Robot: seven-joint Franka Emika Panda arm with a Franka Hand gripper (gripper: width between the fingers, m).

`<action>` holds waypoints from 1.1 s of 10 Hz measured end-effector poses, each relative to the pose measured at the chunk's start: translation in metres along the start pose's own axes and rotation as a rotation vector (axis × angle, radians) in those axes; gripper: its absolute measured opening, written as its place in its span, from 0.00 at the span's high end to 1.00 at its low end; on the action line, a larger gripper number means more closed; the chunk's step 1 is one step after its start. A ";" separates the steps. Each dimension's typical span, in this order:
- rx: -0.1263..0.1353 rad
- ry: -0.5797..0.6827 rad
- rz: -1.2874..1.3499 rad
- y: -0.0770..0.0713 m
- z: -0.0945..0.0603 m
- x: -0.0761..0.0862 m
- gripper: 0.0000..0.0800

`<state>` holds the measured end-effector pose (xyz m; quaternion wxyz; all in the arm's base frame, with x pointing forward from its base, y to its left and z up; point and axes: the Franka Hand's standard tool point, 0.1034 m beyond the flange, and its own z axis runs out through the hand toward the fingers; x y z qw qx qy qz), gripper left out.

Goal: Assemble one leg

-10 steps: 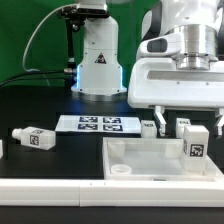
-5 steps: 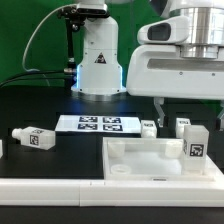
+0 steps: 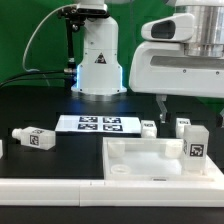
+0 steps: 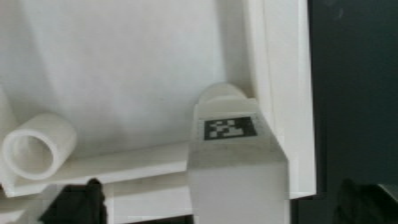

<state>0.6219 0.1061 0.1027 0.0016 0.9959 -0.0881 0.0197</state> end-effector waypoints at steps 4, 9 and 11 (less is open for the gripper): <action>0.031 -0.034 0.002 -0.002 0.020 -0.006 0.19; 0.020 -0.029 0.059 -0.004 0.027 -0.006 0.39; 0.020 -0.029 0.086 -0.004 0.027 -0.006 0.57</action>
Offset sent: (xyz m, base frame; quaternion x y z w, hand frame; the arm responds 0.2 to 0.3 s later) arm 0.0038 0.0285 -0.0191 0.0583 0.0017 0.0175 0.9981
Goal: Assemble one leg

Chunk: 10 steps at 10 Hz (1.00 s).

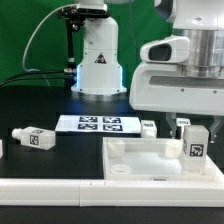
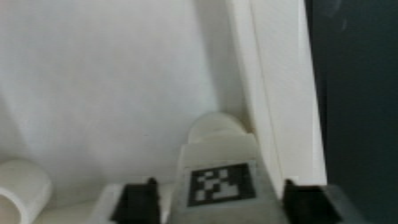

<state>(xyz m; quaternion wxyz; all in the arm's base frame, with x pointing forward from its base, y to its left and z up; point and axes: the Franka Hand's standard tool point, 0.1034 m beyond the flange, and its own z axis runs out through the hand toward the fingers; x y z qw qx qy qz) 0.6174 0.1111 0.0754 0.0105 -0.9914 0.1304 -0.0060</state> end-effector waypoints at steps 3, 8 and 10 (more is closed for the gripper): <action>0.001 -0.001 0.218 0.000 0.000 0.000 0.64; 0.012 0.006 0.724 -0.009 0.002 0.003 0.64; 0.051 0.008 1.031 -0.020 0.002 0.002 0.64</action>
Offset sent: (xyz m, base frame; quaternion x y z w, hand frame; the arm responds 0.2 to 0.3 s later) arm 0.0000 0.0000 0.0000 0.0000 0.0000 0.1296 0.9916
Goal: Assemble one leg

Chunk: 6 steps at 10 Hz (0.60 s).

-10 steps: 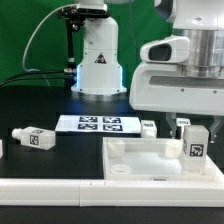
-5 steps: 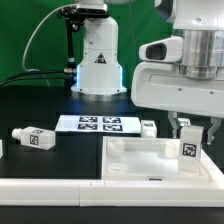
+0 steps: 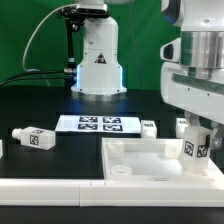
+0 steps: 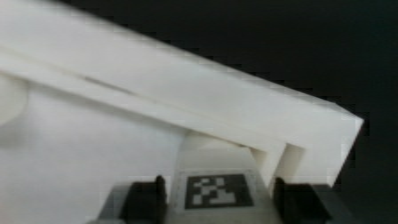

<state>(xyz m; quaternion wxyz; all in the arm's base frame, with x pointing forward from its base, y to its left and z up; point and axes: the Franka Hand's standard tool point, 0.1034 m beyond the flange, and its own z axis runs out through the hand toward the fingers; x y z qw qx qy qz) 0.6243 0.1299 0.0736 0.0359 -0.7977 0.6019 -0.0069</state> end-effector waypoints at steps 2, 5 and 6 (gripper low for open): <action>0.050 -0.022 0.215 -0.006 0.000 0.002 0.64; 0.092 -0.044 0.311 -0.008 0.000 0.004 0.64; 0.092 -0.044 0.303 -0.008 0.000 0.005 0.50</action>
Offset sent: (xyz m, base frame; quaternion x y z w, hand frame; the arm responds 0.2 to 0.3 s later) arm 0.0000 0.0000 0.0000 0.0000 0.0000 0.1296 0.9916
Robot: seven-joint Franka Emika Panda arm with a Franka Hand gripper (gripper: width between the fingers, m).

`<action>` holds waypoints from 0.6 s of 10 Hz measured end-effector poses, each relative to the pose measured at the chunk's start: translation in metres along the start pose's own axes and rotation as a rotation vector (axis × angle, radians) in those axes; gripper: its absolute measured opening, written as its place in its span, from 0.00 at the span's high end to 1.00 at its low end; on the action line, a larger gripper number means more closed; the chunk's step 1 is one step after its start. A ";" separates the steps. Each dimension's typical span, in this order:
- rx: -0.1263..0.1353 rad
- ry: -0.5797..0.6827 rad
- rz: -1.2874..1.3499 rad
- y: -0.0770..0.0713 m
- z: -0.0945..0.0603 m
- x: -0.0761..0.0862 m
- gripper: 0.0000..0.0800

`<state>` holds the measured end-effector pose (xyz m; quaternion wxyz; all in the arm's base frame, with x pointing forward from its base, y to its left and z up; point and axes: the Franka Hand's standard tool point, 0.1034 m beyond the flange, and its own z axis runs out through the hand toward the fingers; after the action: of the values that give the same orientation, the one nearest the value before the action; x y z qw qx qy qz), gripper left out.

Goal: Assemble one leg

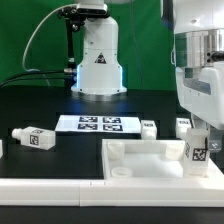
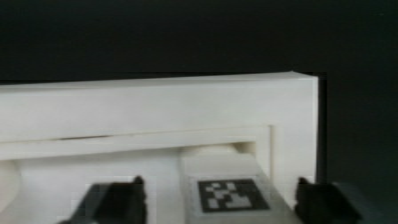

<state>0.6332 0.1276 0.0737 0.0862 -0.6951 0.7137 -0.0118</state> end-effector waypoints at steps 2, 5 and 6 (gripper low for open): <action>0.002 0.001 -0.235 -0.002 -0.005 0.002 0.28; -0.011 0.005 -0.580 0.006 0.000 0.003 0.19; -0.011 0.007 -0.653 0.005 0.000 0.004 0.19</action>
Offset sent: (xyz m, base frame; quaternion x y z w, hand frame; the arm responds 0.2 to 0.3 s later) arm -0.0165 0.0173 -0.0027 -0.0262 -0.0465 -0.4614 0.8856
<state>0.6277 0.1237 0.0728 0.0717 -0.8877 0.4534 -0.0372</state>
